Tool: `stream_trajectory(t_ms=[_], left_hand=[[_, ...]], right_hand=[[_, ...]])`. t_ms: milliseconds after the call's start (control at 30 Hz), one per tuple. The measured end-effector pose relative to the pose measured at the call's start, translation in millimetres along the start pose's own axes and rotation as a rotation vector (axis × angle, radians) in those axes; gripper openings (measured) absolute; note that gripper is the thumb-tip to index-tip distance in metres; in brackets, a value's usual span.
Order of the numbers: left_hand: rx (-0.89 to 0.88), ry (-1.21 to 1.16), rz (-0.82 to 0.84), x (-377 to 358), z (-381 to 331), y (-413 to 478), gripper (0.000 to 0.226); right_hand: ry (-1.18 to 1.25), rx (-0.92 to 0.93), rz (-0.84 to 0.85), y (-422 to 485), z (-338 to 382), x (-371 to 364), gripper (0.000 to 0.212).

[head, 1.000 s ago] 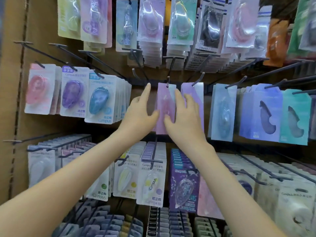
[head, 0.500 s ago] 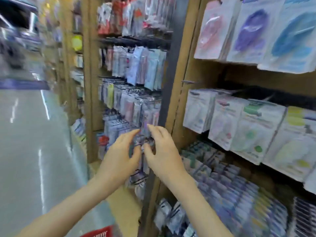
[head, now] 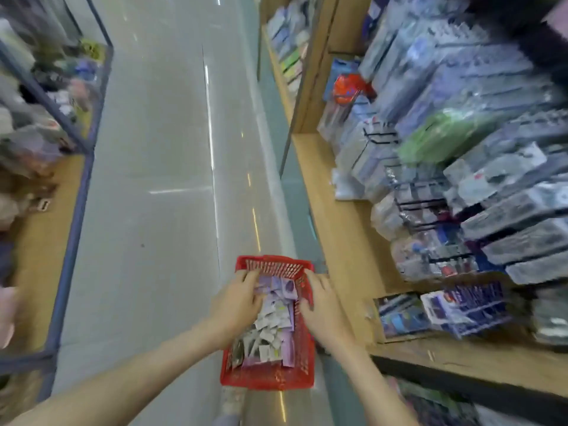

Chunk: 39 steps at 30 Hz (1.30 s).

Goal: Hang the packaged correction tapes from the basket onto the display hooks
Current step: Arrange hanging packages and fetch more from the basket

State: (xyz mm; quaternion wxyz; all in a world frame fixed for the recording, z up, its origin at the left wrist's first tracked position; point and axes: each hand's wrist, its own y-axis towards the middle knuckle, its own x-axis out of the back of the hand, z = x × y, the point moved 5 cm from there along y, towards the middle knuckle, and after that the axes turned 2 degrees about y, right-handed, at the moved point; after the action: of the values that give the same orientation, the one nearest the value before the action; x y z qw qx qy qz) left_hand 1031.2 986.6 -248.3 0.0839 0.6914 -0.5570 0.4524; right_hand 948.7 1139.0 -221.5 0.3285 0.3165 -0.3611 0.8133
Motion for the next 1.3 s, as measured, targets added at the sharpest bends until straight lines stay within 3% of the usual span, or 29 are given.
stream_trajectory(t_ms=[167, 367, 500, 600, 700, 933, 1067, 1167, 1233, 1300], left_hand=[[0.137, 0.039, 0.157, -143, 104, 55, 0.052], [0.292, 0.108, 0.282, -327, 196, 105, 0.068], [0.25, 0.21, 0.29, -439, 236, 140, 0.075], [0.13, 0.341, 0.258, -486, 253, 166, 0.081], [-0.077, 0.551, 0.282, -516, 272, 182, 0.065], [-0.127, 0.755, 0.49, -527, 300, 186, 0.064], [-0.166, 0.629, 0.424, -516, 302, 182, 0.058], [-0.167, 0.266, 0.221, -495, 285, 177, 0.054], [-0.038, 0.01, 0.094, -482, 275, 173, 0.046], [0.225, -0.229, 0.141, -475, 267, 168, 0.042]], right_hand=[[0.003, -0.139, 0.151, 46, -114, -142, 0.06], [0.018, -0.35, 0.198, 94, -267, -310, 0.056], [0.065, -0.439, 0.228, 125, -339, -392, 0.055], [0.089, -0.505, 0.296, 137, -379, -451, 0.06], [0.036, -0.54, 0.311, 141, -411, -496, 0.07], [-0.065, -0.511, 0.195, 144, -402, -503, 0.077], [-0.121, -0.474, 0.186, 133, -390, -495, 0.078], [-0.067, -0.515, 0.16, 124, -382, -481, 0.078], [0.004, -0.507, 0.138, 118, -372, -468, 0.081], [0.077, -0.495, 0.139, 110, -359, -456, 0.085]])
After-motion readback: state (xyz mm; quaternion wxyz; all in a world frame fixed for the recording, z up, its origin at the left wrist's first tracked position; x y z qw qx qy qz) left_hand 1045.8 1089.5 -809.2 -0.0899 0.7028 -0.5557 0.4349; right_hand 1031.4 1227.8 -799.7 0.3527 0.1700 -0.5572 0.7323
